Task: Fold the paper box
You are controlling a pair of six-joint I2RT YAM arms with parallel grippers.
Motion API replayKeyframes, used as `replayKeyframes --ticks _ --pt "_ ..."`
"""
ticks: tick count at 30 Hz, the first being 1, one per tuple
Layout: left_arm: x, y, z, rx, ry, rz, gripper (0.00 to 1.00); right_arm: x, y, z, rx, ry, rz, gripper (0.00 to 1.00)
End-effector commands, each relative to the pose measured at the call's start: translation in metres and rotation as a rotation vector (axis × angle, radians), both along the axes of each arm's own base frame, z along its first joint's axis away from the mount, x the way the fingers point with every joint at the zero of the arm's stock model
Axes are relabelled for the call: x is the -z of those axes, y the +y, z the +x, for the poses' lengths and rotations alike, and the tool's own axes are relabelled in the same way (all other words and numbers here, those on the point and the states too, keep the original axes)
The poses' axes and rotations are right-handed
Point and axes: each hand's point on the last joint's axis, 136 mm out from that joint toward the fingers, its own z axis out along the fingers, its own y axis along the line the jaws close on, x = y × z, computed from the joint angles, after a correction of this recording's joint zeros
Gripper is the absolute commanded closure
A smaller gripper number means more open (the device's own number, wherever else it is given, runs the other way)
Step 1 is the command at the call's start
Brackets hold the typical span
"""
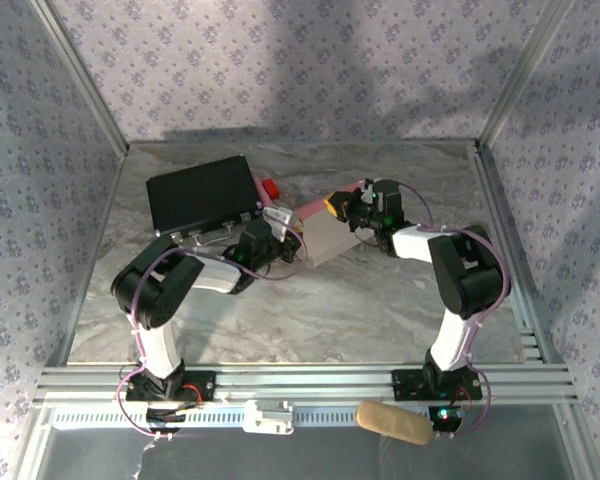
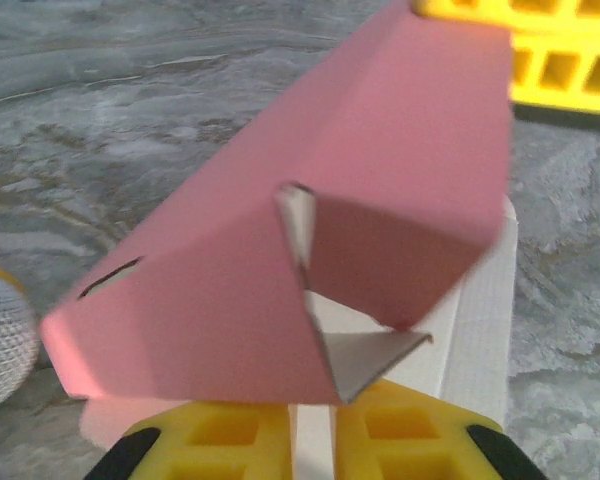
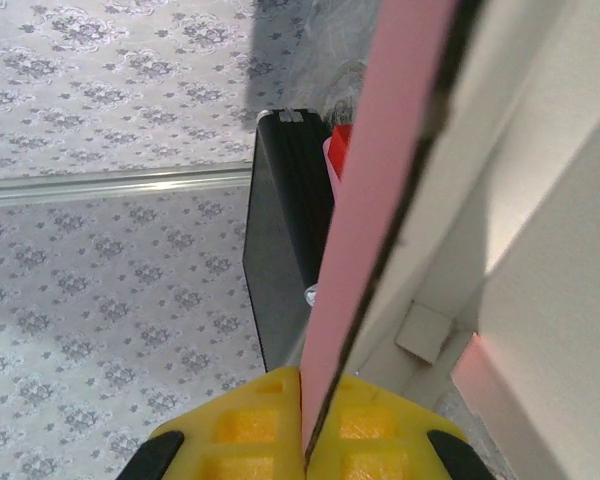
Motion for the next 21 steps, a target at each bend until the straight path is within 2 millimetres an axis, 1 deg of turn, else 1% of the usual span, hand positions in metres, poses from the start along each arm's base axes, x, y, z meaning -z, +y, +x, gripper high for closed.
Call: replayKeyframes --ticks 1,3,5,7,8,11,14,15,17,18,19,21 --pt "-0.063 0.005 0.002 0.059 0.0 -0.142 0.8 0.026 -0.003 0.005 0.008 0.061 -0.054 1.0" --pt "-0.075 0.01 -0.007 0.091 0.057 -0.154 0.78 0.027 -0.005 0.009 0.012 0.088 -0.052 1.0" --pt "-0.087 0.01 -0.024 0.135 0.082 -0.172 0.77 0.021 -0.007 0.011 0.017 0.11 -0.03 1.0" --pt "-0.102 0.013 -0.038 0.149 0.089 -0.214 0.76 0.007 -0.011 0.006 0.034 0.118 -0.024 1.0" --pt "-0.108 0.017 -0.042 0.139 0.084 -0.228 0.76 0.005 -0.014 0.0 0.041 0.137 -0.044 1.0" --pt "-0.118 0.036 -0.048 0.053 0.087 -0.234 0.76 -0.001 -0.028 -0.03 0.071 0.206 -0.124 1.0" --pt "-0.118 0.049 -0.052 -0.009 0.1 -0.209 0.79 -0.005 -0.045 -0.071 0.096 0.284 -0.16 1.0" --pt "-0.116 0.051 -0.055 -0.018 0.103 -0.204 0.79 -0.012 -0.049 -0.088 0.098 0.302 -0.177 1.0" --pt "-0.11 0.055 -0.059 -0.031 0.116 -0.199 0.8 -0.023 -0.058 -0.12 0.107 0.334 -0.234 1.0" --pt "-0.107 0.055 -0.062 -0.03 0.126 -0.193 0.8 -0.031 -0.062 -0.135 0.115 0.337 -0.267 1.0" --pt "-0.105 0.056 -0.064 -0.032 0.132 -0.188 0.8 -0.033 -0.066 -0.153 0.125 0.363 -0.303 1.0" --pt "-0.099 0.053 -0.069 -0.03 0.138 -0.178 0.81 -0.034 -0.072 -0.168 0.152 0.37 -0.311 1.0"
